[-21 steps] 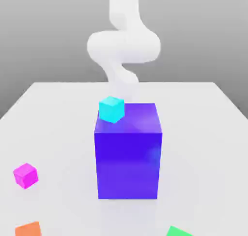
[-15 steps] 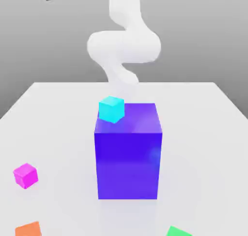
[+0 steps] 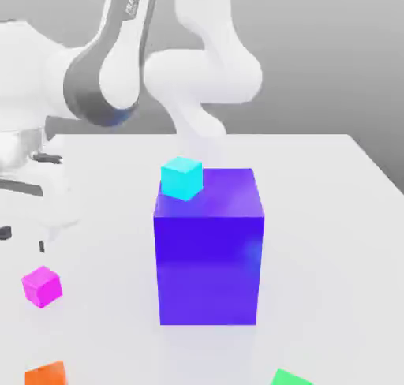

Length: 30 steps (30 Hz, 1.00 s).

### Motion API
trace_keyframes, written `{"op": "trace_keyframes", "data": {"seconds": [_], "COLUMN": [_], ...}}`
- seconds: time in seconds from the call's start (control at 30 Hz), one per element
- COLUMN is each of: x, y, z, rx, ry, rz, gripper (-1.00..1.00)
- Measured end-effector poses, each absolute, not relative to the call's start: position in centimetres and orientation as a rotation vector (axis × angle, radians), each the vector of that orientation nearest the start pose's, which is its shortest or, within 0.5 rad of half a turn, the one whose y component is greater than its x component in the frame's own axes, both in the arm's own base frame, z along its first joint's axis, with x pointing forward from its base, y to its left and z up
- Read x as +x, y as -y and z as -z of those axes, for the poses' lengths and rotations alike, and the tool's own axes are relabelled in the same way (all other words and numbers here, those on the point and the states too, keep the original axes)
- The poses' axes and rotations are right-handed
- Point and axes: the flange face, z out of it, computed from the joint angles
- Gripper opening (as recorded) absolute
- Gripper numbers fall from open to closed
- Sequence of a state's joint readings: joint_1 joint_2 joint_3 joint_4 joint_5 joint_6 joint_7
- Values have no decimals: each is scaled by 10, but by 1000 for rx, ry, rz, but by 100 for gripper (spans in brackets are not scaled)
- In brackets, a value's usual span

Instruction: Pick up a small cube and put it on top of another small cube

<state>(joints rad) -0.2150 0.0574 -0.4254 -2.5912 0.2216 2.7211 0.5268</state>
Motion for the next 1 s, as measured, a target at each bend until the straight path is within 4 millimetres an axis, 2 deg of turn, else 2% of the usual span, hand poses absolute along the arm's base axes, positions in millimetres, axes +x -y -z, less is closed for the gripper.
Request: {"op": "trace_keyframes", "data": {"seconds": [0.07, 0.13, 0.33, 0.37, 0.6, 0.83, 0.9, 1.0], "x": [329, 315, 309, 309, 309, 311, 341, 395], "y": [288, 294, 296, 295, 295, 294, 274, 228], "z": [-214, -190, -133, -128, -129, -187, -193, -200], "rx": [-2376, -2375, -2374, -2372, -2372, -2376, -2454, -2596], "ry": [-2008, -2048, -2062, -2062, -2062, -2056, -1961, -1768], "rz": [54, 17, 4, 3, 2, 1, -5, -14], "gripper": [0, 0, 0, -100, -100, -100, -100, -100]}}
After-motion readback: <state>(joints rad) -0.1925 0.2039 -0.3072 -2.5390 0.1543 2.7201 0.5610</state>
